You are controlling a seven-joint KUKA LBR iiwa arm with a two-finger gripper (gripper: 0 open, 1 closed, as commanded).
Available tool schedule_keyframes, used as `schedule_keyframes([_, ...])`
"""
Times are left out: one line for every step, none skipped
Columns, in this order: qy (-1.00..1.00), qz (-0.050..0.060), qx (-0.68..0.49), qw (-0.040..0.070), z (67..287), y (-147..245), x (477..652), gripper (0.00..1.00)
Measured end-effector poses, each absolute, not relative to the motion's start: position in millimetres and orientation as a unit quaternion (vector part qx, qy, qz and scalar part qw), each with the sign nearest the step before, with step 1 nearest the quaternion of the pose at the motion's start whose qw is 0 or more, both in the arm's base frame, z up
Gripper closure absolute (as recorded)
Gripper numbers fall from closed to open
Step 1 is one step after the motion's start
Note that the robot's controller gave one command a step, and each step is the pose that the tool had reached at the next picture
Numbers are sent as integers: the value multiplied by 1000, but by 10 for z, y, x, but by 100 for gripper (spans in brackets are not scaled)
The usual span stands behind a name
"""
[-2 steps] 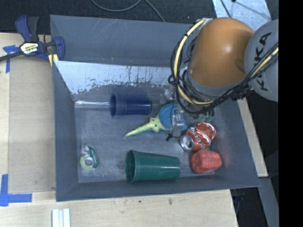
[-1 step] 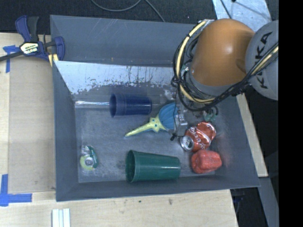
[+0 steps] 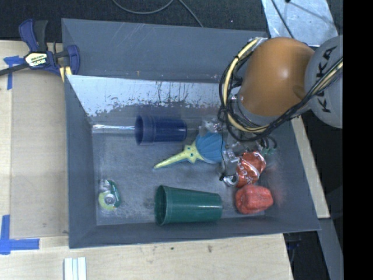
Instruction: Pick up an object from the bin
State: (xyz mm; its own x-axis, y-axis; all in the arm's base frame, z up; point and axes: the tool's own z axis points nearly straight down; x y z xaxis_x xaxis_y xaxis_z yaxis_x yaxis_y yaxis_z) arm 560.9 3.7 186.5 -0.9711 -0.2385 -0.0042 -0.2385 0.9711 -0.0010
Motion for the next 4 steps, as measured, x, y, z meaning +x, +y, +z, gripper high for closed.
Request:
schedule_keyframes([998,0,-60,4,1706,-22,5809,0])
schedule_keyframes([993,0,-118,5,1575,-283,5952,0])
schedule_keyframes([990,-1,-140,5,1334,-338,6000,0])
schedule_keyframes([993,0,-119,6,1272,-182,6057,0])
